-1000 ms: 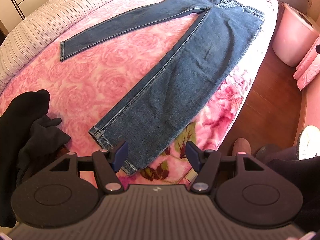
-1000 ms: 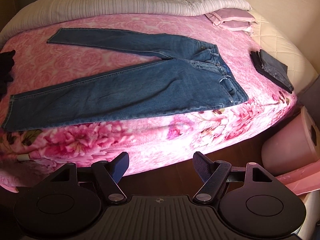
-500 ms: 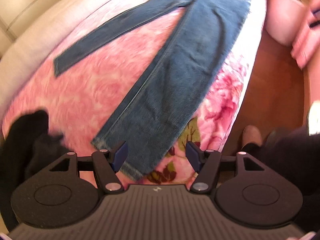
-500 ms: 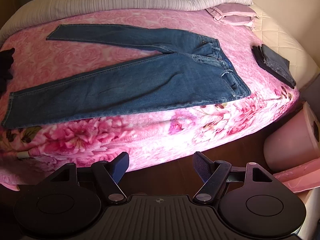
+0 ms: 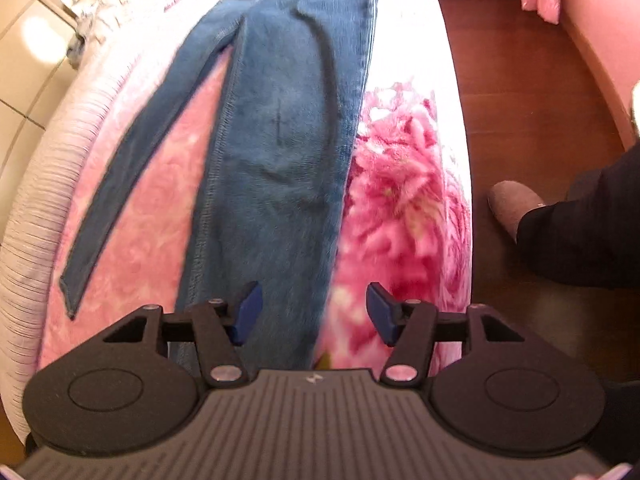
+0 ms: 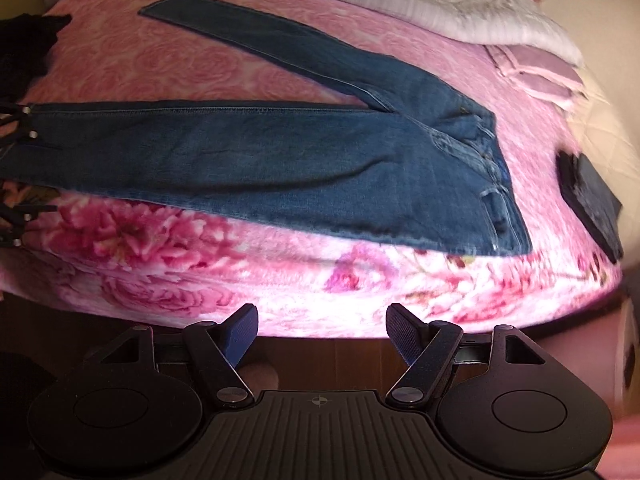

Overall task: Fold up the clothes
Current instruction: 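Move the left gripper to the jeans leg hem and grasp it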

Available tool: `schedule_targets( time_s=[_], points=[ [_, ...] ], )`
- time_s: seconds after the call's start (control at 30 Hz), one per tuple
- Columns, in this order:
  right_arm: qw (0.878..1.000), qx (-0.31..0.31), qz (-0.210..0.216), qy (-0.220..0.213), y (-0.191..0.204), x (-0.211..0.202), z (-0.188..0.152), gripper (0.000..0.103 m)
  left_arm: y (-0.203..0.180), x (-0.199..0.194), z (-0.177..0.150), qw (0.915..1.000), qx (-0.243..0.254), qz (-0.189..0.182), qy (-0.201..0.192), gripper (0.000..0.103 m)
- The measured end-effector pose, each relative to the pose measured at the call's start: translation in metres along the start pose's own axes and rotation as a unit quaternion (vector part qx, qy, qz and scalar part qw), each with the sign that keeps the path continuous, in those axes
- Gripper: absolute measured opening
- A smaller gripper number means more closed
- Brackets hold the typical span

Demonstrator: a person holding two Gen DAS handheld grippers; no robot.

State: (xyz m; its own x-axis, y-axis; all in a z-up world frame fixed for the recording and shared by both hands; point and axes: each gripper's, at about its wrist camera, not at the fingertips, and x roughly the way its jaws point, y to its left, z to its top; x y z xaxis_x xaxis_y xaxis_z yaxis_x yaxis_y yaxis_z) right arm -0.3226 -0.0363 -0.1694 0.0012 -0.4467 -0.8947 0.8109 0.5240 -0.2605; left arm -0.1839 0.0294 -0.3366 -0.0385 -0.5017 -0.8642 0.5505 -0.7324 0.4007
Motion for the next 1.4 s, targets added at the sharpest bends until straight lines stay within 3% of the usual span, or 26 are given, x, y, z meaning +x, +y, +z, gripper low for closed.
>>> schedule_targets(
  time_s=[0.23, 0.43, 0.47, 0.5, 0.6, 0.77, 0.83, 0.87, 0.97, 1.07, 1.13, 1.23, 1.3, 1.4],
  points=[
    [0.998, -0.057, 0.037, 0.011, -0.056, 0.049, 0.023, 0.074, 0.008, 0.046, 0.025, 0.9975, -0.034, -0.010, 0.062, 0.052],
    [0.997, -0.064, 0.046, 0.016, -0.076, 0.076, 0.027, 0.074, 0.011, 0.057, 0.027, 0.9970, -0.036, 0.000, 0.068, 0.055],
    [0.997, -0.063, 0.046, 0.017, -0.078, 0.079, 0.027, 0.074, 0.010, 0.057, 0.026, 0.9974, -0.032, 0.009, 0.065, 0.053],
    [0.997, -0.063, 0.044, 0.016, -0.078, 0.081, 0.026, 0.074, 0.009, 0.056, 0.025, 0.9975, -0.024, 0.029, 0.060, 0.044],
    [0.997, -0.069, 0.030, 0.007, -0.078, 0.087, 0.024, 0.074, 0.008, 0.055, 0.018, 0.9934, -0.007, 0.093, 0.066, 0.035],
    [0.996, -0.092, 0.016, -0.007, -0.070, 0.101, 0.017, 0.074, -0.003, 0.067, 0.008, 0.9899, 0.036, 0.101, 0.093, 0.032],
    [0.992, -0.122, 0.013, -0.015, -0.063, 0.110, 0.013, 0.074, 0.001, 0.069, 0.011, 0.9913, 0.024, 0.085, 0.097, 0.016],
    [0.989, -0.146, 0.009, -0.024, -0.059, 0.114, 0.010, 0.074, 0.006, 0.068, 0.013, 0.9920, 0.008, 0.080, 0.097, 0.008],
    [0.968, -0.241, -0.011, -0.072, -0.040, 0.126, 0.002, 0.074, 0.029, 0.055, 0.017, 0.9917, -0.061, 0.072, 0.087, 0.006],
    [0.934, -0.330, -0.012, -0.139, -0.020, 0.136, -0.005, 0.074, 0.056, 0.035, 0.021, 0.9863, -0.131, 0.066, 0.075, 0.005],
    [0.908, -0.377, 0.011, -0.181, -0.008, 0.143, -0.009, 0.074, 0.071, 0.024, 0.027, 0.9846, -0.144, 0.069, 0.071, 0.005],
    [0.877, -0.435, 0.036, -0.203, 0.001, 0.160, -0.018, 0.074, 0.089, 0.015, 0.040, 0.9831, -0.152, 0.069, 0.075, 0.005],
    [0.872, -0.445, 0.029, -0.200, -0.007, 0.176, -0.021, 0.074, 0.092, 0.010, 0.047, 0.9835, -0.146, 0.073, 0.079, 0.005],
    [0.893, -0.408, -0.012, -0.188, -0.051, 0.201, -0.019, 0.074, 0.095, 0.003, 0.057, 0.9839, -0.136, 0.078, 0.086, 0.005]
  ],
)
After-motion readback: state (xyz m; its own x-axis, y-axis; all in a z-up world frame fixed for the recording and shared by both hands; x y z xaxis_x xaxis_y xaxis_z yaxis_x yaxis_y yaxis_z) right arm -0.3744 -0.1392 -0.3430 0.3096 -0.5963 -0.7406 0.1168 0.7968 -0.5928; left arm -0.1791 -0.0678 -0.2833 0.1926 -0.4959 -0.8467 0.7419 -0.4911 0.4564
